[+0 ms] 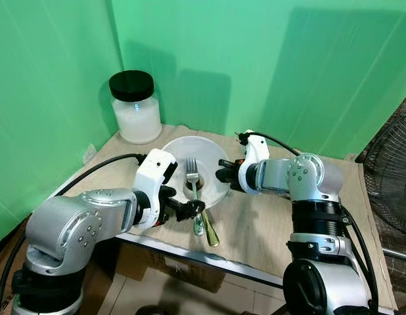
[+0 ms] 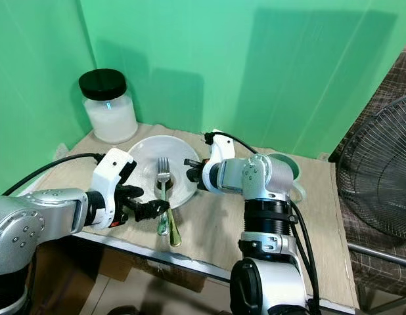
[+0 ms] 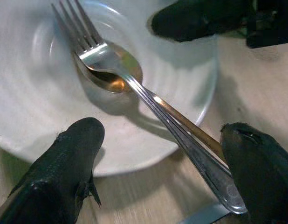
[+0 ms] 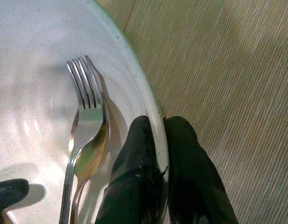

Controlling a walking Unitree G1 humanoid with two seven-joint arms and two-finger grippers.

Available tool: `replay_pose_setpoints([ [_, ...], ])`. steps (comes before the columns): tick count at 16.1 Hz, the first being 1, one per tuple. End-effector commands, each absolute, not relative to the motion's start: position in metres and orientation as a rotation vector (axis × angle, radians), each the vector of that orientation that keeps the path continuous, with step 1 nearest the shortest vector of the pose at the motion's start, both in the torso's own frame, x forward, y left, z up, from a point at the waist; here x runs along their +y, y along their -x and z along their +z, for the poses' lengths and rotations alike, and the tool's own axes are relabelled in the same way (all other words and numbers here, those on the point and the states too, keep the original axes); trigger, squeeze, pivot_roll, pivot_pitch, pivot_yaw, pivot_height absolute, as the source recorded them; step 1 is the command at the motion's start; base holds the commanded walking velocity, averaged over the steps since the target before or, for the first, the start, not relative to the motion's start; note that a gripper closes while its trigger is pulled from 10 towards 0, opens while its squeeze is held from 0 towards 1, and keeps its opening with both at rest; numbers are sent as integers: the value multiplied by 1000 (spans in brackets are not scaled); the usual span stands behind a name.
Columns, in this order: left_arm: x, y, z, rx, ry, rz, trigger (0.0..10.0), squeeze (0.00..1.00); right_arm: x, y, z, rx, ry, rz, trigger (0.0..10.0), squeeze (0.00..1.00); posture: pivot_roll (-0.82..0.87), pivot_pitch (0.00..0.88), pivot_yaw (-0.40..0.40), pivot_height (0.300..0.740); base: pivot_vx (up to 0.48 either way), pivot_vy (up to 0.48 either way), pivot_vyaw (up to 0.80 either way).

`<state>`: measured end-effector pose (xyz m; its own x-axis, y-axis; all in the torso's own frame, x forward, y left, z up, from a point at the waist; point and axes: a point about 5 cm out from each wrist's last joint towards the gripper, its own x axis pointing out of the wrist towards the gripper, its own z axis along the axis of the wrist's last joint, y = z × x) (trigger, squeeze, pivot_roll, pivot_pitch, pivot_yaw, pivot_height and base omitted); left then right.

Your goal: Setting the table

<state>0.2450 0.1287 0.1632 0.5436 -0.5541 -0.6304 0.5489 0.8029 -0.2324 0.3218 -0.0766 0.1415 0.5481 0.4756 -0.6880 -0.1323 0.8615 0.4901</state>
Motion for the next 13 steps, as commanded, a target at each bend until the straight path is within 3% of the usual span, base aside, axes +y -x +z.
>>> replay_pose_setpoints([
  [1, 134, -250, 157, 788, -10, -576, 10000, 0, -77, -324, 149, 889, -398, 364, 0, 0, 92, 7, -32, 740, 0, 0, 0],
  [6, 129, -269, 147, 767, 109, -504, 10000, 0, -72, -323, 152, 879, -393, 374, 0, 0, 93, 10, -36, 740, 0, 0, 0],
  [13, 126, -269, 115, 860, -126, -493, 10000, 0, -71, -322, 155, 869, -380, 380, 0, 0, 86, 10, -35, 740, 0, 0, 0],
])
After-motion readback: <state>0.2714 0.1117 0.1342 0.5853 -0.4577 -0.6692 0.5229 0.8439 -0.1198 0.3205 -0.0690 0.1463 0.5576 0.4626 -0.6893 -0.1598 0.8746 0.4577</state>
